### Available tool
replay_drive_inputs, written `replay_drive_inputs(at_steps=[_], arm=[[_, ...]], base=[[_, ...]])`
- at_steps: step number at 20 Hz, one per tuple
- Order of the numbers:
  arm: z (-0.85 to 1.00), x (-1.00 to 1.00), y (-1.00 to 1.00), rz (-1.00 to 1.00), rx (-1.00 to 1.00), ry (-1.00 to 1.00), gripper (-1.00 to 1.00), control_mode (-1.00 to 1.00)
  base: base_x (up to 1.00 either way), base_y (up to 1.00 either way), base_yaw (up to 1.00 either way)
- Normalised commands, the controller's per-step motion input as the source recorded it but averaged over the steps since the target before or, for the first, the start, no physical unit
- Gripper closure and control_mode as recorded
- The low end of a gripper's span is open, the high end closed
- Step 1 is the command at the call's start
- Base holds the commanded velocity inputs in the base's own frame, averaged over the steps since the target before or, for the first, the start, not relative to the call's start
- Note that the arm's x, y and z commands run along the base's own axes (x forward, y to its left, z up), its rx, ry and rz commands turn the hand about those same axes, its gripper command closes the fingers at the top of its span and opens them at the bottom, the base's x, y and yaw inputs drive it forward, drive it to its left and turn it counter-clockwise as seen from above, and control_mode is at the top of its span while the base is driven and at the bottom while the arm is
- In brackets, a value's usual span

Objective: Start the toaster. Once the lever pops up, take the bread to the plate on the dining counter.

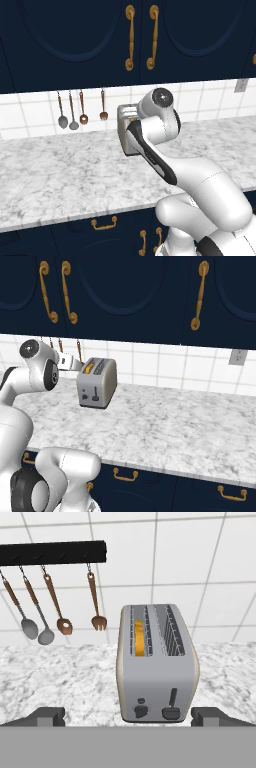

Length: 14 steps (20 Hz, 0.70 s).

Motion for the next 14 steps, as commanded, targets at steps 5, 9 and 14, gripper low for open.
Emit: replay_drive_inputs(at_steps=[5, 9, 14], arm=[[0.0, 0.0, 0.0, 0.0, 0.0, 0.0, -1.0, -1.0], [0.0, 0.0, 0.0, 0.0, 0.0, 0.0, -1.0, -1.0], [0.0, 0.0, 0.0, 0.0, 0.0, 0.0, -1.0, -1.0]], base=[[0.0, 0.0, 0.0], [0.0, 0.0, 0.0], [0.0, 0.0, 0.0]])
